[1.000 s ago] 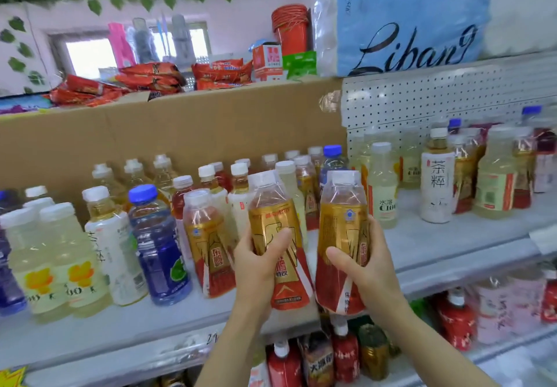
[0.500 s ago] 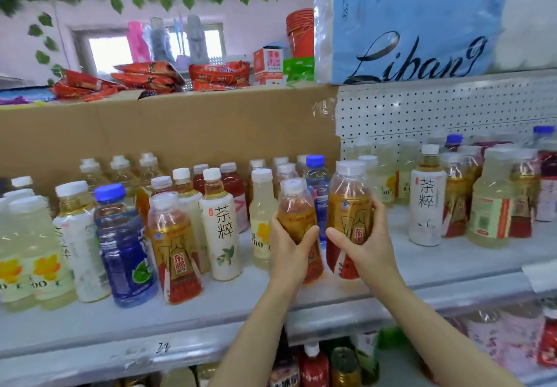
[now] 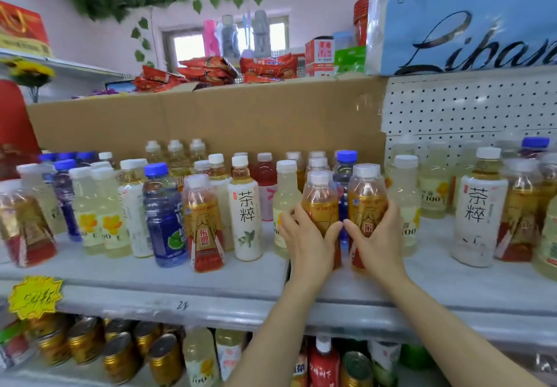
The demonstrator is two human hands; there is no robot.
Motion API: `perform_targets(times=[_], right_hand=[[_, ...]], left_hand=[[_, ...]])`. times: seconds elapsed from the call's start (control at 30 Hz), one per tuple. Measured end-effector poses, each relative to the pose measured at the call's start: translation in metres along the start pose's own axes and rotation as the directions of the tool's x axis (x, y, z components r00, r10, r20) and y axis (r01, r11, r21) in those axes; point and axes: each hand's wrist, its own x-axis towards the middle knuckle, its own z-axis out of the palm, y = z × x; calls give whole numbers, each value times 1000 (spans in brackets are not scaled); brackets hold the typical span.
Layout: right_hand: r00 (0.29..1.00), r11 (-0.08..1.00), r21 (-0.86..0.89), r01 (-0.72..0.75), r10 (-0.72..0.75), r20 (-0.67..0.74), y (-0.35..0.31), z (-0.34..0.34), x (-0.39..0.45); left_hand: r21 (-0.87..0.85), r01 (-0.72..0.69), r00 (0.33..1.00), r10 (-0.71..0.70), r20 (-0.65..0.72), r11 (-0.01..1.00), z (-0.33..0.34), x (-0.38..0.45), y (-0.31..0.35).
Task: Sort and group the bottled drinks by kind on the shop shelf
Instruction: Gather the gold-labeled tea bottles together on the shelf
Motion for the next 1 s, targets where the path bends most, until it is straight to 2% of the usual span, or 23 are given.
perform_targets(times=[0.13,0.33,0.5,0.67,0.8,0.9,1.0], right_hand=[[997,999,-12,36,-35,74,-1,3,0],[987,998,-66,5,6,162,3,-4,6],[982,990,-134,38,-12,188,6,-7,9],[980,983,-182,5,31,194,1,-11,10],[975,965,-263,-14,71,210,-3,-16,7],[981,906,-419,61,22,192,-3,-30,2],[984,859,-495,131,-53,169,-3,-54,-6]], left_hand=[[77,-48,999,48,-7,996,-4,-4,-3],[104,-63,998,63,7,993,-8,-6,-2],[166,-69,997,64,33,984,-10,-1,-3],[220,-74,997,66,45,973,-11,5,-7],[246,-148,988,155,-9,958,-10,-1,-6],[319,-263,952,299,-69,911,-12,-4,-3],[343,-348,903,410,-127,872,-14,-3,6]])
